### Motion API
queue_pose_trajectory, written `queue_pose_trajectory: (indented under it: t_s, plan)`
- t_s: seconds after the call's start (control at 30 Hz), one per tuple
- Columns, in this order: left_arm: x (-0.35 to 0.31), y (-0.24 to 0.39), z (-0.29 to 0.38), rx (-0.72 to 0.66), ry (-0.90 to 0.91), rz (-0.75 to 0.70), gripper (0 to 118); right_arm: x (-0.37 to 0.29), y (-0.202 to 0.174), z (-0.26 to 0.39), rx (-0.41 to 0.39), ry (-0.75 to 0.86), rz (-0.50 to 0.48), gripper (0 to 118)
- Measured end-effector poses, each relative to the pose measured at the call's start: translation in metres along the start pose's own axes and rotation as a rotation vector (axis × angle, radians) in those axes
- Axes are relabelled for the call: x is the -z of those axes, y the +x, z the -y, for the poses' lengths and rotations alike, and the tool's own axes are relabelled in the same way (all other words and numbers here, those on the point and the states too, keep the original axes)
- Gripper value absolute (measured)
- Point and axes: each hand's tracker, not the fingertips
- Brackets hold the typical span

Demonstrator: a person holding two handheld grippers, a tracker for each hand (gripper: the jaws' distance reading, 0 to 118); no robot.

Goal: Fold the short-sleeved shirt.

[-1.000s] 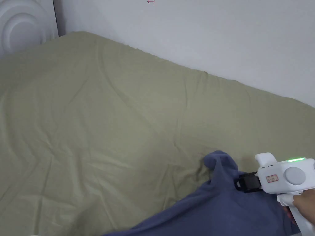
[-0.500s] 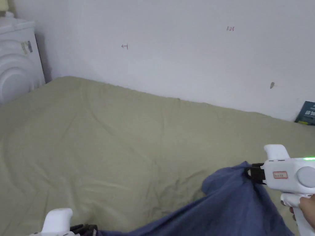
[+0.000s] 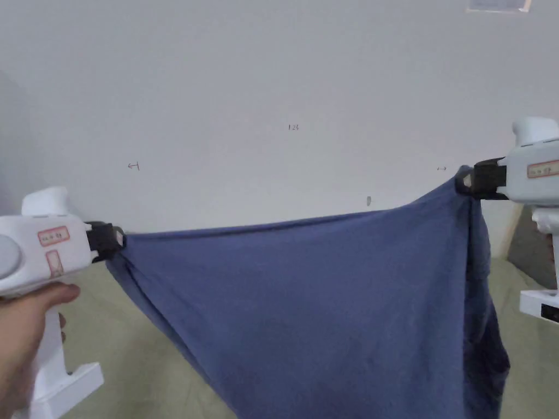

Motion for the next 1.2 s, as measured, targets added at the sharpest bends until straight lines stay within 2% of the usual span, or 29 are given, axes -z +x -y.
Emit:
queue_pose_trajectory:
  t_s: [0.07,0.1,0.27,0.33,0.43,0.53,0.7,0.93,1.03,1.2]
  plan:
    - [-0.004,0.025,-0.044,0.073,0.050,-0.014,0,-0.015,0.002,-0.027,-0.024,0.051,0.050,7]
    - [-0.005,0.035,-0.062,0.094,0.073,-0.016,0,-0.020,0.003,-0.040,-0.046,0.074,0.052,7]
    - [0.003,0.071,-0.149,0.241,0.170,-0.105,0,-0.017,0.005,-0.098,-0.048,0.146,0.041,7]
    - [0.011,0.083,-0.171,0.279,0.181,-0.153,0,-0.008,-0.004,-0.113,-0.121,0.192,0.079,7]
    - [0.028,0.091,-0.194,0.307,0.211,-0.218,0,0.008,-0.006,-0.126,-0.064,0.200,0.032,7]
    - [0.045,0.092,-0.207,0.310,0.209,-0.234,0,0.030,-0.009,-0.132,-0.083,0.208,0.052,7]
    - [0.082,0.079,-0.202,0.274,0.174,-0.240,0,0.071,-0.009,-0.127,-0.065,0.217,0.032,7]
    - [0.138,0.050,-0.128,0.255,0.126,-0.282,0,0.130,-0.003,-0.068,-0.054,0.110,0.049,7]
    - [0.155,0.038,-0.095,0.240,0.114,-0.292,0,0.142,0.000,-0.044,-0.046,0.098,0.048,7]
    - [0.165,0.026,-0.078,0.233,0.078,-0.277,0,0.143,0.002,-0.030,-0.049,0.086,0.039,7]
